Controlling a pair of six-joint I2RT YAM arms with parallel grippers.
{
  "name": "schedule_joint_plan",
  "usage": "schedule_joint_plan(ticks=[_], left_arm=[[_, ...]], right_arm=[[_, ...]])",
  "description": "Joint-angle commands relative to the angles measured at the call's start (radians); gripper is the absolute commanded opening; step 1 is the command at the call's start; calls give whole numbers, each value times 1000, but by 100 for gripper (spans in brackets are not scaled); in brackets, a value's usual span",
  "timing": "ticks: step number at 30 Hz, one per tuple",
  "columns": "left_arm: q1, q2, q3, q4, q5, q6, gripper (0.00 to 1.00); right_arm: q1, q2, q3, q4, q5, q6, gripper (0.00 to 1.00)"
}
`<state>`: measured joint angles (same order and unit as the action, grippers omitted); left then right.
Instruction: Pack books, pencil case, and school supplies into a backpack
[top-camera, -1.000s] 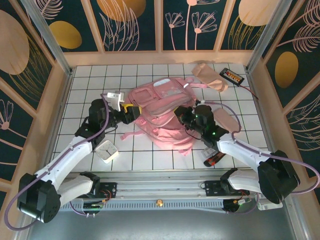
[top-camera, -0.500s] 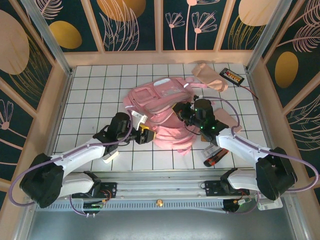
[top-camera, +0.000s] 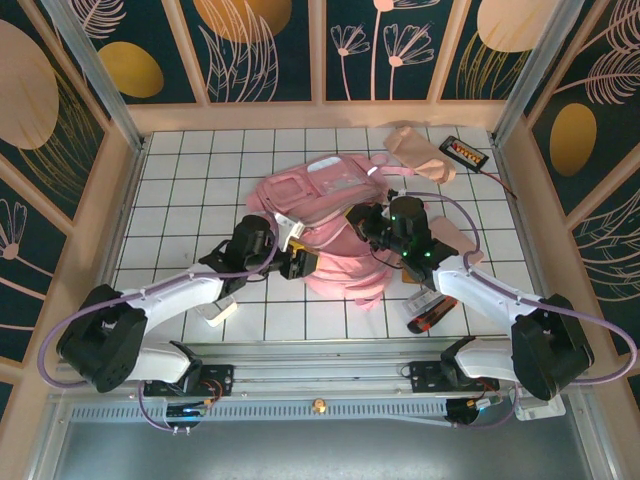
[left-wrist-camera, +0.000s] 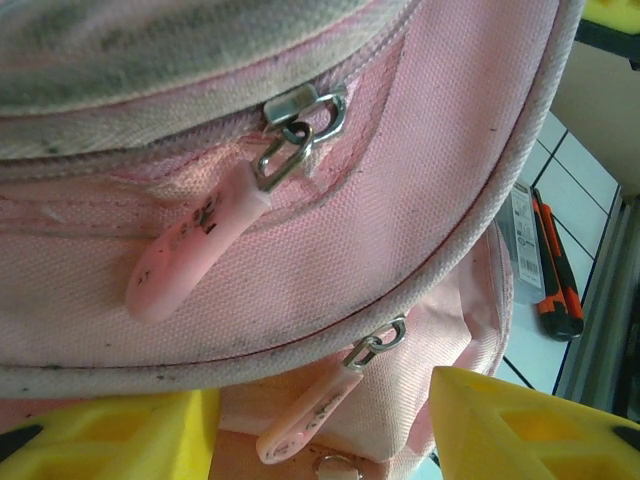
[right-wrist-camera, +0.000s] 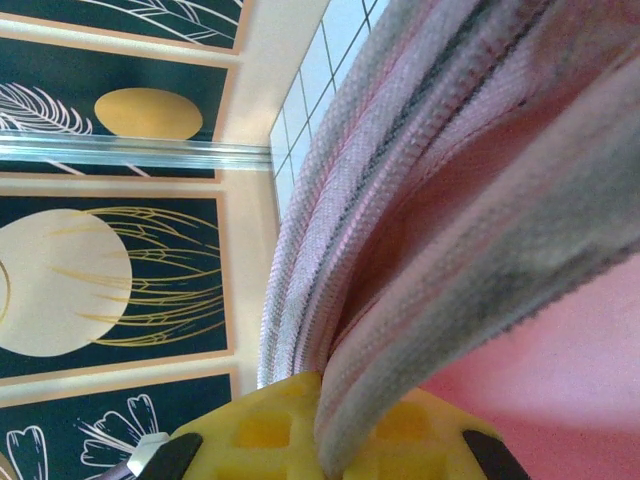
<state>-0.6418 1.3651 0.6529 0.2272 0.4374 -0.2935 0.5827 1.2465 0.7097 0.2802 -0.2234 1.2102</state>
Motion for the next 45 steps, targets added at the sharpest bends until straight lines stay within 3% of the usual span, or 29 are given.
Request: schedule_joint_plan(ticks=[1,7,10,14,23,29,36,40,45], left_arm=[[-7,27,38,29,44,36,52],[-6,39,30,25,64,38,35],[-6,43,25,23,74,40,17],[-6,49,23,24,84,30,0],[-6,19,2,-61,54,62,0],[-6,6,96,-371,-220,105,0],[-1,-51,121,-455,-424,91,0],[29,3,159,-525,-548,79,0],[116,97,179,-544,-622,67,0]], right_arm=[[-11,-12,45,93,-14,-7,0],[-14,-15,41,92,-11,-9,0],[-14,-12,37,94,-10,-10,0],[-15,-10,36,95,-8,-10,0],[-27,-23,32,78,-3,-23,0],[-30,-59,49,9,25,-79,0],[-29,-90,57,-48,25,-119,0],[-60,-98,63,-59,-1,-132,0],[-60,-107,80,-70,-36,-145,0]])
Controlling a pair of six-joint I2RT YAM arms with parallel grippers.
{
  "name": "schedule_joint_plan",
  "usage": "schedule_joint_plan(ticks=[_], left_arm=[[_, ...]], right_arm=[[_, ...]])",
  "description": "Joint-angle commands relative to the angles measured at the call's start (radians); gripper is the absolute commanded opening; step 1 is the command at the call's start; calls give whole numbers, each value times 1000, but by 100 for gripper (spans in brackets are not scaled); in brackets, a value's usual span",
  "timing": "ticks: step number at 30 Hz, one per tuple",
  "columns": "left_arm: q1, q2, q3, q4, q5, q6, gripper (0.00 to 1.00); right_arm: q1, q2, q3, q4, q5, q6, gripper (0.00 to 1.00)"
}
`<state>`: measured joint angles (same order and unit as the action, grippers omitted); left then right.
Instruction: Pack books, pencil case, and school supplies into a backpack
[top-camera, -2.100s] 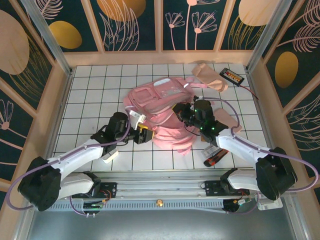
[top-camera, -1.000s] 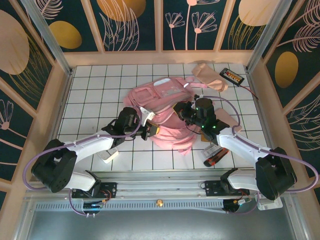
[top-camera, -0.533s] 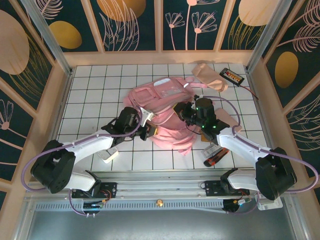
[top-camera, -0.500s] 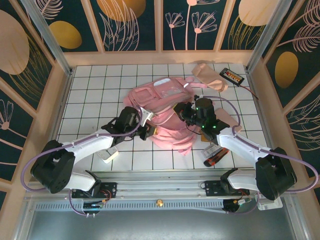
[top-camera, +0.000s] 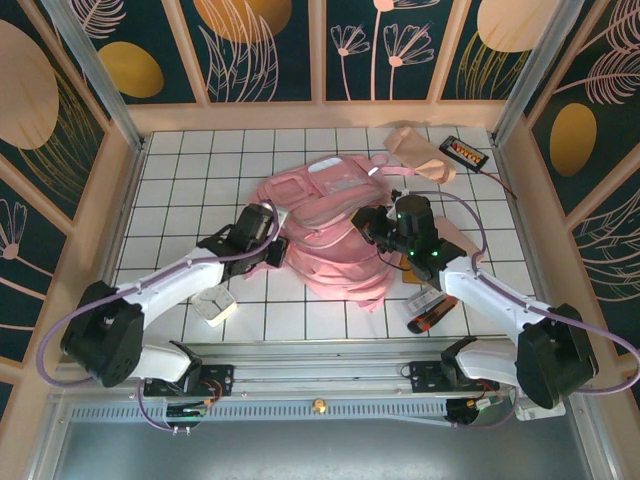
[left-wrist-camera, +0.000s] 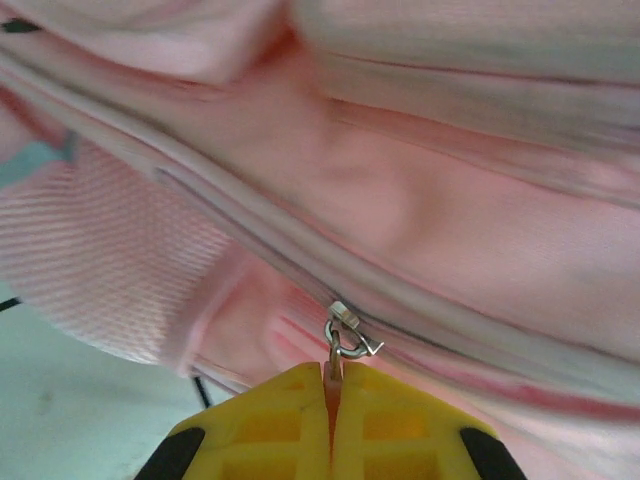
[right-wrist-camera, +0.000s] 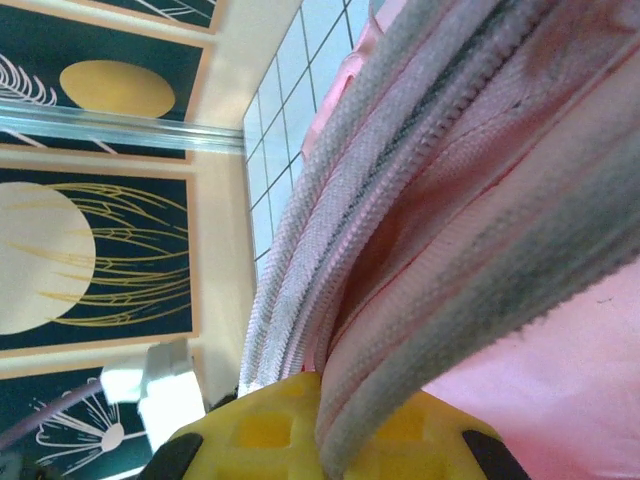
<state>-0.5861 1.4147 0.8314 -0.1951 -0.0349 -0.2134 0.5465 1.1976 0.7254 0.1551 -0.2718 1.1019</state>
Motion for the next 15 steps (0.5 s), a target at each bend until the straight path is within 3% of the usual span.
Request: schedule_joint_plan(ticks=[1,15], left_arm=[[78,62,-1,-107,-157,-15,0],[178,151,47,22,-232,29,0]], right_arm=[[-23,-59,66,53,8,-39,0],[-19,-26,83,63,-32,-39,0]])
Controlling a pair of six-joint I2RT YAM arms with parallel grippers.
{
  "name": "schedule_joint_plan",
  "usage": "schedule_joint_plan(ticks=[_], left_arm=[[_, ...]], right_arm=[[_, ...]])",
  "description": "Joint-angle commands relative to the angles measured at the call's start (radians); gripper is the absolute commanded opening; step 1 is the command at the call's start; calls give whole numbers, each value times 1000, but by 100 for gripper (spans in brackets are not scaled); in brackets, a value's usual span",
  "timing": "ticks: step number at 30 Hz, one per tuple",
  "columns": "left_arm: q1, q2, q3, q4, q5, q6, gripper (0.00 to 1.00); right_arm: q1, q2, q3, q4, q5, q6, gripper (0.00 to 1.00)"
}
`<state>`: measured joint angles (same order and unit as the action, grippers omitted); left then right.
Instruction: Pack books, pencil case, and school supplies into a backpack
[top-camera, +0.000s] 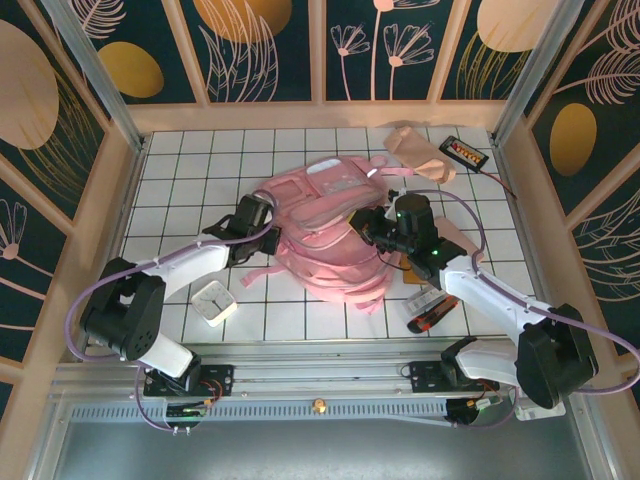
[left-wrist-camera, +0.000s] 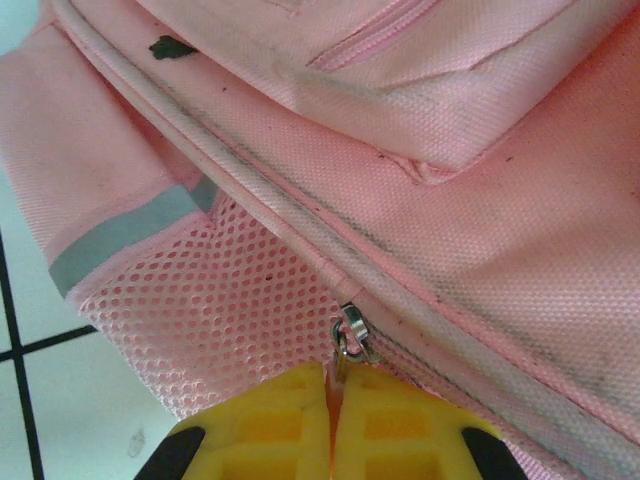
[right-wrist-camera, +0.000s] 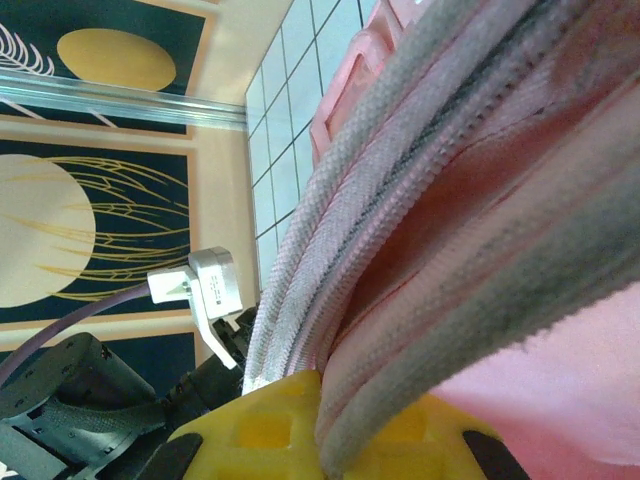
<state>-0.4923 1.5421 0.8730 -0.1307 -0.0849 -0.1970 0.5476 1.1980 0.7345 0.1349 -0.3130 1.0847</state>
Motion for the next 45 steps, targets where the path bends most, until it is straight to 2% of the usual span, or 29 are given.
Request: schedule_joint_plan(ticks=[1,3,4,6,7,8,12,14,17,22,35,45], left_arm=[[91,24,11,-40,-179,17,0],[95,15,15,-38,-192,26,0],[95,-2,11,-29,-193,28,6],[95,-63,-16,6,-176,33,40],[95,-109,-41,36,-156,42,63],[95,-163,-68,59,-136,53,98],[95,-395,-145,123,12,135,99],[91,-520,-192,187,119,152,99],[52,-626,-226,265,258,186,99],[-123,-570,-173,222,207,355,99],[-178,-366,-66,161,218,578,99],[-215,-198,40,132,65,613,99]], right_arm=[[-20,-21,75,85,7,-21,0],[-20,-12,80,89,6,-21,0],[-20,-7,83,89,5,-22,0],[-20,6,91,89,5,-24,0],[-21,15,94,91,2,-26,0],[-20,26,101,94,-3,-27,0],[-19,71,123,109,-31,-28,0],[-17,97,138,124,-45,-27,0],[-6,142,171,144,-62,-23,0],[43,215,250,146,-85,-33,0],[105,284,325,126,-110,-49,0],[128,311,341,139,-128,-38,0]])
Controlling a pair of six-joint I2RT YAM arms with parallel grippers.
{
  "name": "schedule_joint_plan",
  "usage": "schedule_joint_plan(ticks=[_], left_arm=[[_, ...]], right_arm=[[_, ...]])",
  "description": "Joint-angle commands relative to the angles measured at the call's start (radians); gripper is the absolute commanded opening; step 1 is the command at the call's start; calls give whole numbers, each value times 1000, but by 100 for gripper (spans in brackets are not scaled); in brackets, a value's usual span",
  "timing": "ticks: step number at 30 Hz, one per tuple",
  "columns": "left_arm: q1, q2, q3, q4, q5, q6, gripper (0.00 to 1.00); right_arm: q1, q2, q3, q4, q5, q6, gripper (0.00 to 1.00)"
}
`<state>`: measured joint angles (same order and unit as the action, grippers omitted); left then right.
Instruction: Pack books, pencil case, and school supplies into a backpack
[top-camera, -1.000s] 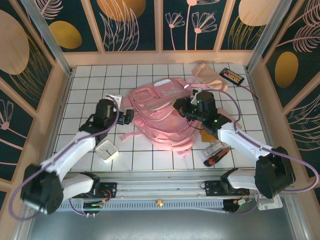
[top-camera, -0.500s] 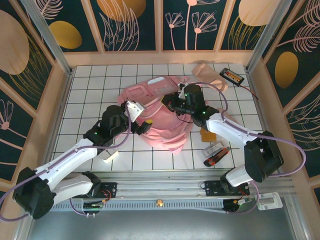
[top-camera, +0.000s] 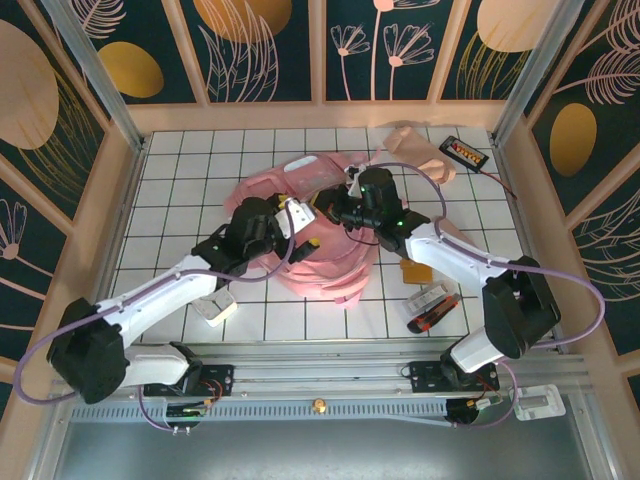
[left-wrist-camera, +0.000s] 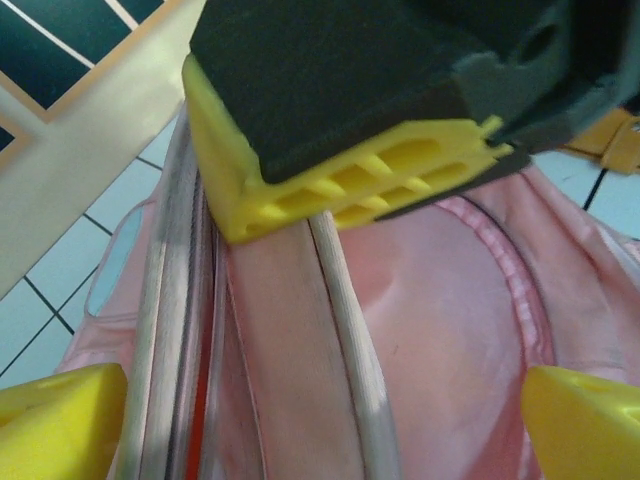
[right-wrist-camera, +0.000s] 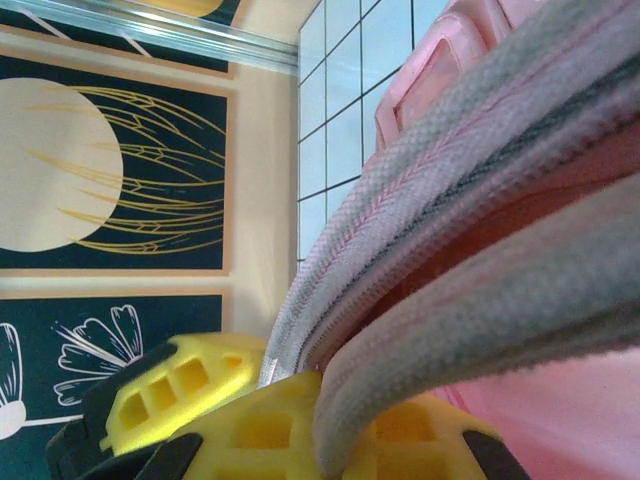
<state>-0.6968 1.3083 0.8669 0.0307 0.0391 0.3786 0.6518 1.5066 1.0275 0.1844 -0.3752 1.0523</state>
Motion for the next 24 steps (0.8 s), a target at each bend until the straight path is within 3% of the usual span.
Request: schedule_joint_plan(ticks=[1,3,6,10,14,19,24], left_arm=[[-13,52,56,-26,-82,33,99],[-13,72,72,-23,-131,15,95],[-13,90,94,-21,-196,-12,79],[-13,93,99,-25,-205,-36,32],[-13,83,100,-16,-204,-58,1],[-13,79,100,-13,-207,-92,0],[-13,88,100,-22,-227,-147,0]], right_arm=[[23,3,47,86,-68,-8,0],[23,1,48,77,-68,-14,0],[20,-3,46,67,-67,-22,0],[19,-15,43,55,-67,-34,2],[7,-43,17,40,-59,-46,21],[-18,-128,-1,-50,-43,-101,46],[-50,-315,-18,-288,90,-230,58]])
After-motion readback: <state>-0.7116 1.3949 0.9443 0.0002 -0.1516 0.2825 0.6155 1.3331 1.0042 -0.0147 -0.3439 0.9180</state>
